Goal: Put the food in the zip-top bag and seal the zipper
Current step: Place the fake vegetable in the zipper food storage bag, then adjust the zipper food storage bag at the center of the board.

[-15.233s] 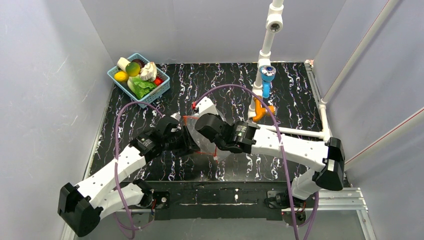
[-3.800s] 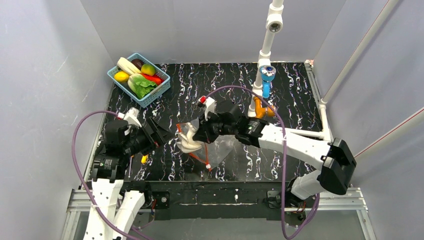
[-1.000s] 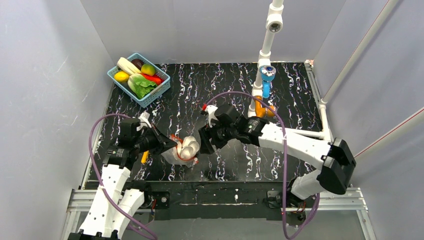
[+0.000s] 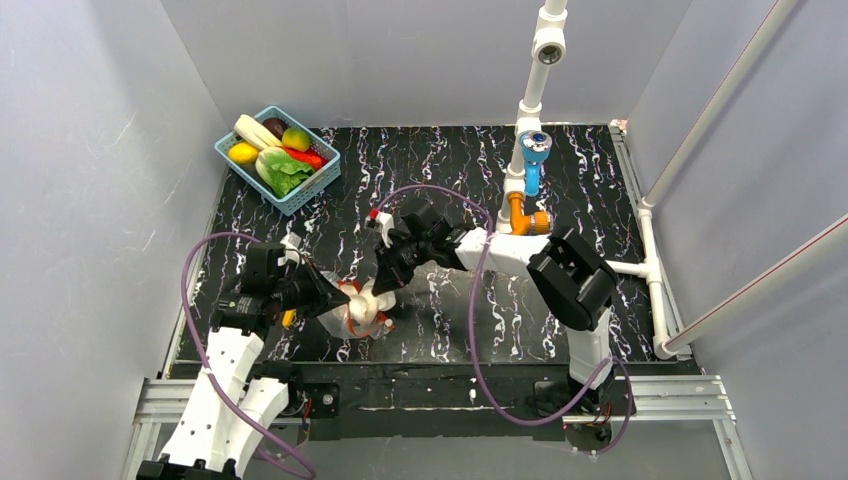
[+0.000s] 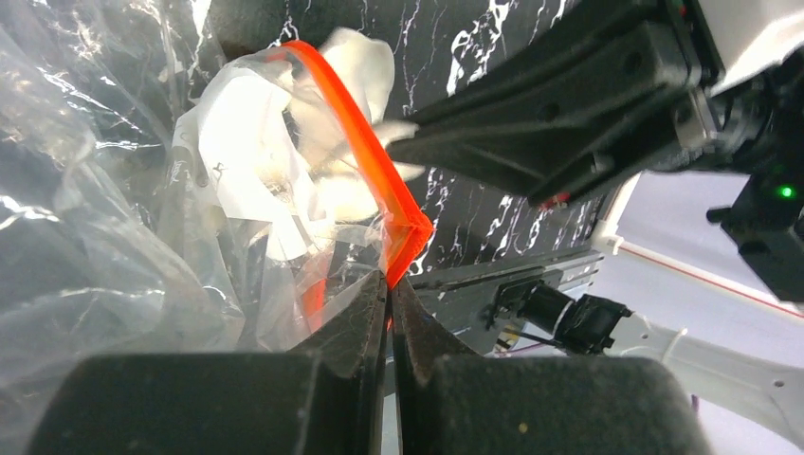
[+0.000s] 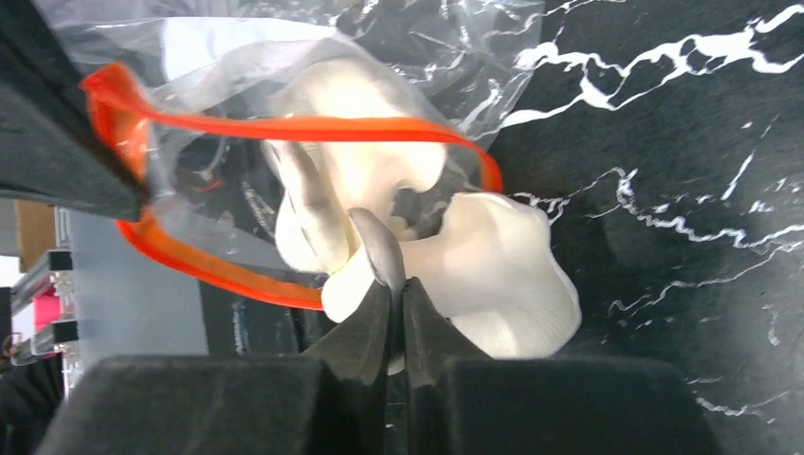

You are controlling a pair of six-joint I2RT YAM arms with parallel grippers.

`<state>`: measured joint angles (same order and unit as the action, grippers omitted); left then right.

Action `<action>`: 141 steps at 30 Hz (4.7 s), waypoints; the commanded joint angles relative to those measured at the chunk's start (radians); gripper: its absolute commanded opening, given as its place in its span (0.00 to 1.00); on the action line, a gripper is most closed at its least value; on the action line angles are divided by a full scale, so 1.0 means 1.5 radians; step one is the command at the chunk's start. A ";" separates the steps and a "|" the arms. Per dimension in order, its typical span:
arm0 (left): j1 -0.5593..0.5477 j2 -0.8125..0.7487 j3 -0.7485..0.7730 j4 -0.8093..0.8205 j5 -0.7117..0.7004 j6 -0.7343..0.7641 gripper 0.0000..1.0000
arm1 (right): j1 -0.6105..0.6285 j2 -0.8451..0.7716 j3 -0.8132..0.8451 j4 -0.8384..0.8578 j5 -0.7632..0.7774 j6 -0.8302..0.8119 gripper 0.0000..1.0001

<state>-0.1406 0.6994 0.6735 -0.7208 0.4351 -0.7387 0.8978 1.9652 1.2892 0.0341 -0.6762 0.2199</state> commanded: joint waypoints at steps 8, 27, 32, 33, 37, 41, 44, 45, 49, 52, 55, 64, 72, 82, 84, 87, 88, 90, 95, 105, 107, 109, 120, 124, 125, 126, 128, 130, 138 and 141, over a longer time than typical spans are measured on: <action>-0.001 0.029 0.000 0.113 0.088 -0.100 0.00 | 0.083 -0.176 -0.074 0.051 0.137 0.092 0.01; -0.104 0.064 -0.006 0.429 0.233 -0.320 0.00 | 0.130 -0.444 -0.203 0.040 0.544 0.155 0.01; -0.140 0.103 -0.135 0.471 0.195 -0.321 0.00 | 0.133 -0.362 -0.243 0.122 0.564 0.239 0.01; -0.144 0.101 -0.146 0.470 0.185 -0.319 0.00 | 0.133 -0.340 -0.247 0.136 0.572 0.245 0.01; -0.147 0.067 -0.182 0.460 0.154 -0.326 0.00 | 0.136 -0.282 -0.237 0.154 0.560 0.255 0.01; -0.148 0.031 -0.199 0.450 0.140 -0.334 0.00 | 0.136 -0.219 -0.207 0.159 0.553 0.260 0.01; -0.147 0.013 -0.198 0.417 0.130 -0.325 0.00 | 0.133 -0.186 -0.162 0.116 0.544 0.243 0.02; -0.148 0.005 -0.192 0.392 0.123 -0.315 0.00 | 0.127 -0.181 -0.145 0.091 0.513 0.235 0.06; -0.147 -0.047 -0.151 0.262 0.052 -0.269 0.00 | 0.119 -0.208 -0.121 -0.009 0.464 0.205 0.33; -0.147 -0.062 -0.144 0.239 0.027 -0.266 0.00 | 0.107 -0.236 -0.117 -0.107 0.411 0.186 0.46; -0.147 -0.047 -0.155 0.259 0.029 -0.274 0.00 | 0.106 -0.303 -0.143 -0.163 0.406 0.169 0.52; -0.147 -0.054 -0.174 0.253 0.022 -0.270 0.00 | 0.074 -0.446 -0.181 -0.254 0.474 0.089 0.53; -0.147 -0.056 -0.163 0.236 0.019 -0.266 0.00 | 0.040 -0.343 -0.175 -0.194 0.503 0.059 0.40; -0.147 -0.061 -0.153 0.210 0.008 -0.255 0.00 | 0.040 -0.225 -0.148 -0.115 0.444 0.046 0.44; -0.147 -0.060 -0.148 0.206 0.007 -0.252 0.00 | 0.040 -0.225 -0.158 -0.095 0.416 0.046 0.46; -0.147 -0.059 -0.141 0.198 0.005 -0.243 0.00 | 0.040 -0.219 -0.166 -0.066 0.392 0.045 0.49; -0.147 -0.058 -0.137 0.191 0.003 -0.238 0.00 | 0.040 -0.216 -0.164 -0.063 0.390 0.045 0.49; -0.147 -0.054 -0.127 0.174 -0.002 -0.226 0.00 | 0.040 -0.207 -0.160 -0.052 0.377 0.042 0.49; -0.147 -0.058 -0.114 0.168 -0.009 -0.227 0.00 | 0.041 -0.156 -0.134 -0.039 0.373 0.044 0.43; -0.147 -0.065 -0.031 0.121 -0.022 -0.220 0.00 | 0.078 -0.249 -0.049 -0.270 0.467 0.080 0.01; -0.147 -0.064 0.032 0.092 -0.027 -0.214 0.00 | 0.077 -0.273 0.050 -0.452 0.479 0.085 0.01; -0.147 -0.056 0.110 0.055 -0.033 -0.205 0.00 | 0.078 -0.295 0.136 -0.576 0.457 0.066 0.01; -0.147 -0.074 0.140 -0.037 -0.096 -0.188 0.00 | 0.071 -0.293 0.227 -0.761 0.409 0.045 0.01; -0.147 -0.091 0.145 -0.046 -0.094 -0.179 0.00 | 0.075 -0.302 0.261 -0.800 0.420 0.049 0.01; -0.147 -0.093 0.177 -0.058 -0.097 -0.171 0.00 | 0.074 -0.321 0.267 -0.797 0.427 0.048 0.01; -0.147 -0.087 0.217 -0.079 -0.107 -0.157 0.00 | 0.075 -0.340 0.277 -0.798 0.435 0.049 0.01; -0.147 -0.067 0.307 -0.140 -0.141 -0.121 0.00 | 0.074 -0.363 0.314 -0.820 0.442 0.047 0.01; -0.147 -0.057 0.350 -0.170 -0.160 -0.101 0.00 | 0.074 -0.380 0.330 -0.815 0.415 0.044 0.01; -0.147 -0.029 0.226 -0.109 -0.119 -0.078 0.00 | 0.074 -0.349 0.253 -0.762 0.424 0.083 0.01; -0.147 -0.016 0.232 -0.113 -0.121 -0.058 0.03 | 0.074 -0.393 0.180 -0.686 0.421 0.103 0.01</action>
<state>-0.3618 0.6563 1.0126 -0.8757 0.2695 -0.8963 1.0138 1.4242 1.6539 -1.0813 -0.0727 0.3336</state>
